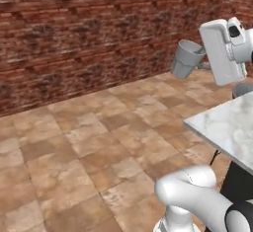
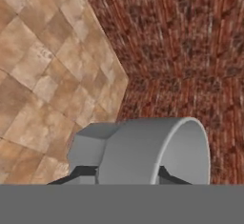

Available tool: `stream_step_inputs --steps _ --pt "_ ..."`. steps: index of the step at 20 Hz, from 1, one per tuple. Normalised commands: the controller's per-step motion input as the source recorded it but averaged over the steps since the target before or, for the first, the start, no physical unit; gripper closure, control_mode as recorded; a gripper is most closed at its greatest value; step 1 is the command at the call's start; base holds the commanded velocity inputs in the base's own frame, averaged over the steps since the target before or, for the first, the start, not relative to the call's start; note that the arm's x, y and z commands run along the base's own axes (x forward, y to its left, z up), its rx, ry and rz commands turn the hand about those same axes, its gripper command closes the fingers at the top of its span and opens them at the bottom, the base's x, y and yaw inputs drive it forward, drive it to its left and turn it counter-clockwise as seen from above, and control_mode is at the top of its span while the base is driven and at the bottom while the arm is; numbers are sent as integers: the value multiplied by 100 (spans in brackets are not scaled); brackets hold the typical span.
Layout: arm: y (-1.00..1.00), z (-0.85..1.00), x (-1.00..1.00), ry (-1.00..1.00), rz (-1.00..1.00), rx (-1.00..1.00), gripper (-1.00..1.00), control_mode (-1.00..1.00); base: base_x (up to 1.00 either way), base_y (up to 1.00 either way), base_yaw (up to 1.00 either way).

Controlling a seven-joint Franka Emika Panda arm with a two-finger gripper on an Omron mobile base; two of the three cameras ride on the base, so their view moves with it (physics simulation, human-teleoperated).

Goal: There is a bowl on the dining counter. Grab a lemon wedge from the fridge and place it in the bowl. Then get the liquor bottle and glass cup from the cabinet and place them next to the bowl.

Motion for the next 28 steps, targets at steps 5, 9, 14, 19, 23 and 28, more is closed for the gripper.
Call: stream_step_inputs --steps 5,9,14,19,23,28 --pt "0 0 0 0 0 0 100 100 83 47 -43" --pt "0 0 0 0 0 0 100 100 79 50 -48" --pt "0 0 0 0 0 0 100 100 76 49 -49" --pt "0 0 0 0 0 0 100 100 74 42 -49" --pt "0 0 0 0 0 0 100 100 76 38 -50" --pt "0 0 0 0 0 0 100 100 80 36 -54"
